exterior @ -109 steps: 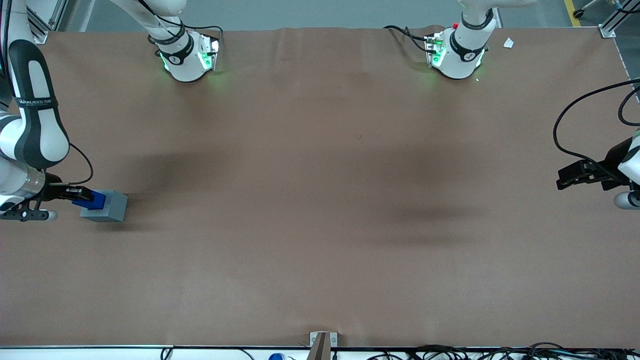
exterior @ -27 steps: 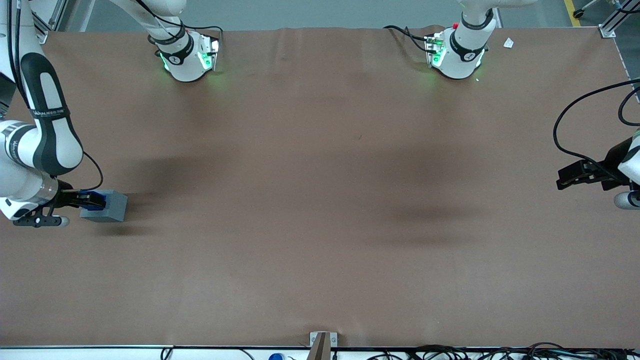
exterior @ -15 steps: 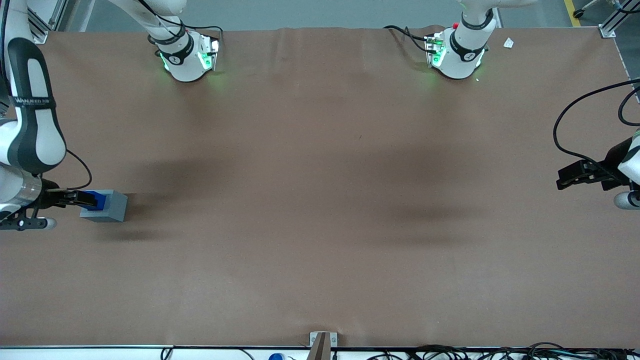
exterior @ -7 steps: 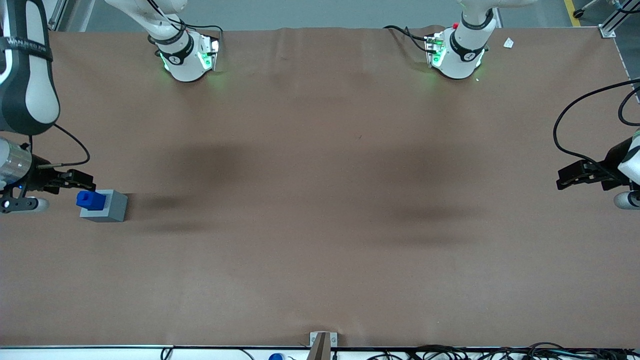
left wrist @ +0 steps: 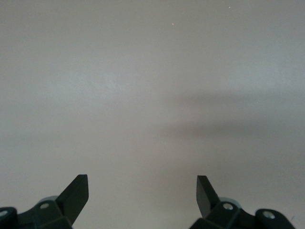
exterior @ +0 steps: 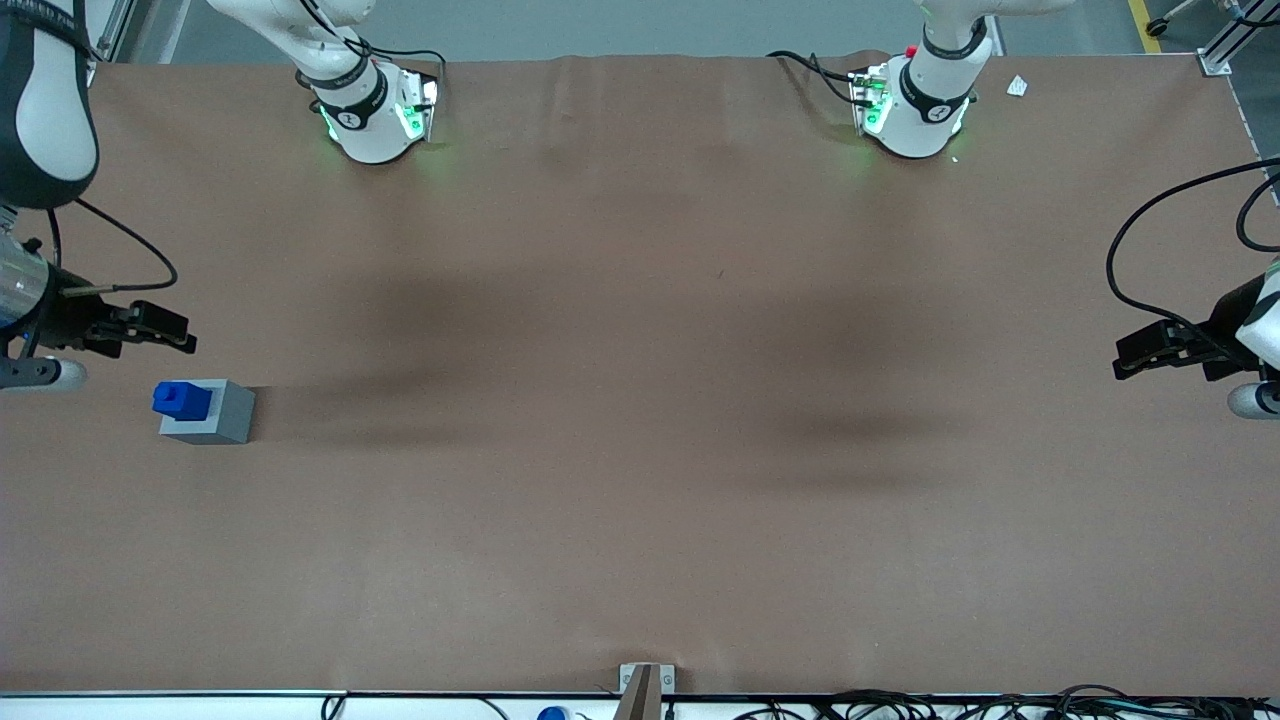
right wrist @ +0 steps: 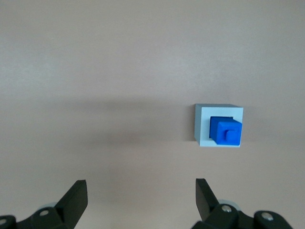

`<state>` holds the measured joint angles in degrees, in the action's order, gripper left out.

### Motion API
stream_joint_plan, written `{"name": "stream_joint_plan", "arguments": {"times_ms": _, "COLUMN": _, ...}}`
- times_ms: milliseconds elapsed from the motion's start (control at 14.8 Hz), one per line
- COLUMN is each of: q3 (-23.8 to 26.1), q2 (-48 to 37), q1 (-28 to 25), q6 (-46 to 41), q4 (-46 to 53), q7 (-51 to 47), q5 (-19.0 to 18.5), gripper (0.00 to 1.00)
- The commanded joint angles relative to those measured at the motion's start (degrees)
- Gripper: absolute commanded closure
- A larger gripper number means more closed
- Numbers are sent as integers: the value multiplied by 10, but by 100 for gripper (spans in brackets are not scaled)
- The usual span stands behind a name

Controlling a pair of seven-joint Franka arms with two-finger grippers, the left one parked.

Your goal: Insert blue part into gray base with right arm

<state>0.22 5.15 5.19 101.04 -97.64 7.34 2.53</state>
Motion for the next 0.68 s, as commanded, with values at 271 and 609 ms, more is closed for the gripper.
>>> {"name": "stream_joint_plan", "arguments": {"times_ms": 271, "q3": -3, "q2": -99, "q1": -36, "q6": -54, "q4": -25, "q7": -15, "q5": 3, "gripper": 0}}
{"name": "stream_joint_plan", "arguments": {"times_ms": 609, "q3": -8, "q2": -95, "q1": -31, "q6": -54, "q4": 1, "q7": -8, "q5": -12, "gripper": 0}}
